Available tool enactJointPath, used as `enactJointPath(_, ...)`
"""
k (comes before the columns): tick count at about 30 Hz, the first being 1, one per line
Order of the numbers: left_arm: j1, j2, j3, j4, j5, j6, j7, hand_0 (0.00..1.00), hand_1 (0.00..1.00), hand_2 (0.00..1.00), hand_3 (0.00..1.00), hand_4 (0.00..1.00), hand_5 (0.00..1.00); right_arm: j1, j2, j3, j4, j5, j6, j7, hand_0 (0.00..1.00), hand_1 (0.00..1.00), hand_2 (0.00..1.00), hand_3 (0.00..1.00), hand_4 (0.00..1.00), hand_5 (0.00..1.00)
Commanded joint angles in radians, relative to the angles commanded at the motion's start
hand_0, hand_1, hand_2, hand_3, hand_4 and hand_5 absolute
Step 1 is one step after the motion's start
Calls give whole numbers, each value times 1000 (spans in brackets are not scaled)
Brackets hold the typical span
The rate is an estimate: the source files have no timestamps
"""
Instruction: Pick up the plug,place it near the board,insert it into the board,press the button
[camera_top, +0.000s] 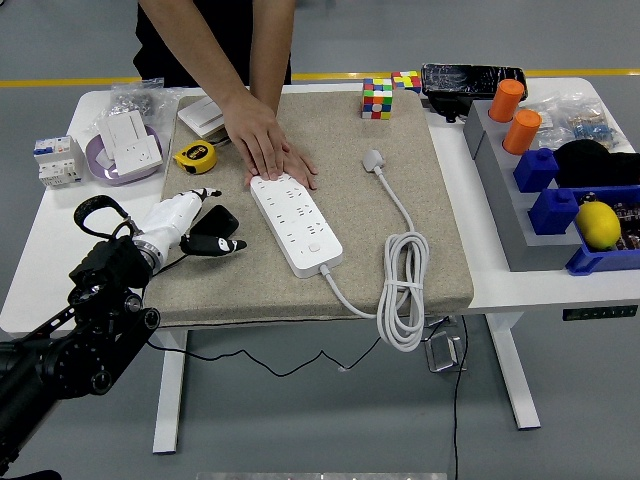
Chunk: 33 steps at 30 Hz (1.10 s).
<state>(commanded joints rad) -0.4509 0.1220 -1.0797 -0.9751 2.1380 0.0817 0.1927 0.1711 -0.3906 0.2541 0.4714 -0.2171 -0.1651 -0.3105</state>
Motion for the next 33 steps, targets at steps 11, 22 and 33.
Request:
enactJointPath(11, -4, 0, 21, 20, 108, 85, 14, 777, 763, 717, 652, 998, 369, -1, 0, 4, -1, 4, -12, 11, 863, 805, 782, 793, 998, 937)
enactJointPath(22, -19, -7, 45, 57, 131, 100, 14, 643, 638, 545, 514, 927, 282, 1, -3, 7, -2, 5, -20, 16, 861, 803, 779, 792, 998, 937)
enactJointPath(33, -19, -3, 57, 63, 131, 159, 8, 443, 346, 346, 419, 646, 220, 1, -4, 5, -1, 6, -29, 24, 860, 799, 777, 790, 998, 933)
